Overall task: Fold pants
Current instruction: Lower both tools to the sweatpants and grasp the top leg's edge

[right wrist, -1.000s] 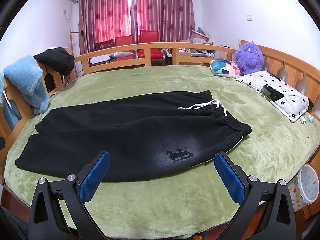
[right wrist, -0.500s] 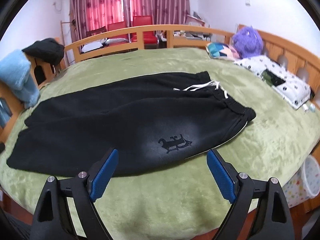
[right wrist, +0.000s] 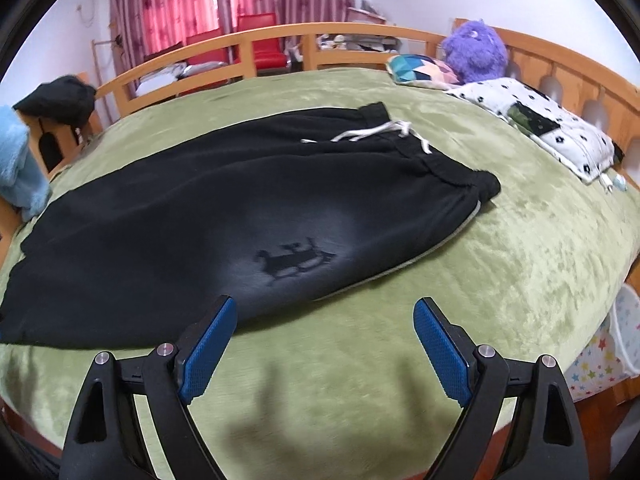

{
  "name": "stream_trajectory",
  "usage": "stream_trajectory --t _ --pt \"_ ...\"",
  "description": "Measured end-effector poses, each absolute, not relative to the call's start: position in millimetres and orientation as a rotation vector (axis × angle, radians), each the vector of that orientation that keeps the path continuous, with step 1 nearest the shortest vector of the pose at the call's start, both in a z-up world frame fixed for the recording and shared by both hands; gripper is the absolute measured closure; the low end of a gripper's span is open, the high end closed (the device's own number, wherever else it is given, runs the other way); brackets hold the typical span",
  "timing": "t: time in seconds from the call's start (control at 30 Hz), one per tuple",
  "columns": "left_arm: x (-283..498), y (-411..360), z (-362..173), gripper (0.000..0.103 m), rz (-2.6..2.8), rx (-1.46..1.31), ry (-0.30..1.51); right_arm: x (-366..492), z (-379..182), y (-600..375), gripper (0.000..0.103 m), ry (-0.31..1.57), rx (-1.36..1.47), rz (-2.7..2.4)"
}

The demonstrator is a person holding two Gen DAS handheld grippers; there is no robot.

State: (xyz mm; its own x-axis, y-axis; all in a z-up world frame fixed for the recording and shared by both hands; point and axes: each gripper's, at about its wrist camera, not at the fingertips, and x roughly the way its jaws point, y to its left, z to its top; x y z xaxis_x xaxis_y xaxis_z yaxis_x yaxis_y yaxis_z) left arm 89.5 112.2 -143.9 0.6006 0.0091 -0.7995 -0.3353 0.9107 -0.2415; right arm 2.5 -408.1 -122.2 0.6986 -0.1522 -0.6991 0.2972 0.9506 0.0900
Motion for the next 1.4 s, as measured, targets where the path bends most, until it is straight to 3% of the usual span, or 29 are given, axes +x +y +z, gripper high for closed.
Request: stream_trajectory --t 0.1,0.43,0.7,0.8,0.83,0.9,0.97,1.0,1.1,1.4 --pt "82 133 -156 0.006 0.225 -0.426 0.915 5 -144 -431 0.03 0.766 0.272 -0.28" --pt "76 159 -174 0.008 0.171 -0.513 0.841 31 -171 -476 0.03 0.729 0.581 -0.221" --pt "108 162 -181 0.009 0.211 -0.572 0.809 83 -178 -470 0.026 0.775 0.502 -0.249" --pt "120 165 -181 0.024 0.224 -0.577 0.803 102 -179 -479 0.027 0.784 0.514 -0.27" --pt "123 168 -181 0.034 0.231 -0.585 0.802 106 -179 -484 0.029 0.774 0.535 -0.273" --pt "127 173 -183 0.058 0.243 -0.606 0.799 113 -178 -493 0.049 0.769 0.559 -0.294" --pt "130 181 -185 0.088 0.261 -0.629 0.795 116 -179 -497 0.073 0.781 0.549 -0.327" --pt "129 186 -185 0.091 0.262 -0.652 0.796 116 -178 -498 0.081 0.78 0.54 -0.318" --pt "121 197 -182 0.094 0.229 -0.735 0.782 103 -169 -500 0.09 0.748 0.552 -0.309" --pt "81 204 -151 0.095 0.193 -0.664 0.748 33 -154 -492 0.093 0.707 0.552 -0.306"
